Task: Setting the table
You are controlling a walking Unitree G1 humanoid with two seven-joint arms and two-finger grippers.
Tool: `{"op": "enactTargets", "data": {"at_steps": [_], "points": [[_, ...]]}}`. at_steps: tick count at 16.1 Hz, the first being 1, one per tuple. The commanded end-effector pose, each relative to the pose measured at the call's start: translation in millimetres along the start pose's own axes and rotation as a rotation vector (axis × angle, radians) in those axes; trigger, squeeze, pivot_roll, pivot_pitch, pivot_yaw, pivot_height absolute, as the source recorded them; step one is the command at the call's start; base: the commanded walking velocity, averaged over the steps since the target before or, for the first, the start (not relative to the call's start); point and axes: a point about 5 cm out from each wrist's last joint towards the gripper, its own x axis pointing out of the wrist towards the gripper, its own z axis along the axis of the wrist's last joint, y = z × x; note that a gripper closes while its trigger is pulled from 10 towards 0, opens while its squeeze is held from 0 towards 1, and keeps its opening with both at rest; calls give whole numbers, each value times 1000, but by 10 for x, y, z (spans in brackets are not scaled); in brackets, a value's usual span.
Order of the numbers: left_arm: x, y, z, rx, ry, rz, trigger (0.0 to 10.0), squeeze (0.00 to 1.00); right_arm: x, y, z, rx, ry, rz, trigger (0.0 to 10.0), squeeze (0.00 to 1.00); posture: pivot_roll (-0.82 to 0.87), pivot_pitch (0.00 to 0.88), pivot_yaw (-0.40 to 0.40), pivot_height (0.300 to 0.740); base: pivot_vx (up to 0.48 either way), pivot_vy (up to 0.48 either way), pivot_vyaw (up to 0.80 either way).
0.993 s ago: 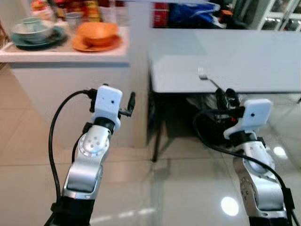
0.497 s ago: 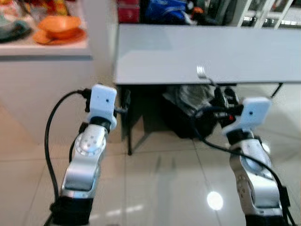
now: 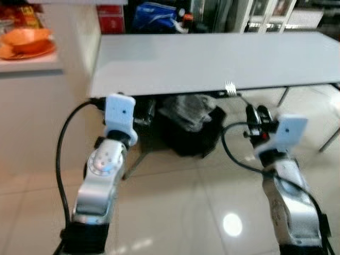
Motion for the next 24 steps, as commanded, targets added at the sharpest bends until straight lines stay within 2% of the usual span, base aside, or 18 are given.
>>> {"op": "enactTargets", "data": {"at_steps": [1, 8, 14, 18, 24], "points": [[29, -62, 40, -8, -10, -28, 10000, 0, 3, -83, 21, -5, -1, -32, 10000, 0, 5, 0, -29, 740, 472, 0, -800], [48, -80, 42, -8, -8, -40, 10000, 0, 17, -201, 41, -26, -4, -76, 10000, 0, -2, 8, -21, 740, 449, 0, -800], [55, -88, 49, -8, -9, -45, 10000, 0, 14, -228, 55, -26, -9, -87, 10000, 0, -7, 13, -18, 740, 439, 0, -753], [68, -114, 62, -5, -13, -52, 10000, 0, 29, -117, 67, -65, -1, 23, 10000, 0, -8, 16, -18, 740, 437, 0, 0], [59, -128, 151, 40, -43, -73, 10000, 0, 63, -30, 124, -91, -21, 80, 10000, 0, -8, 29, -17, 740, 438, 0, 800]]}}
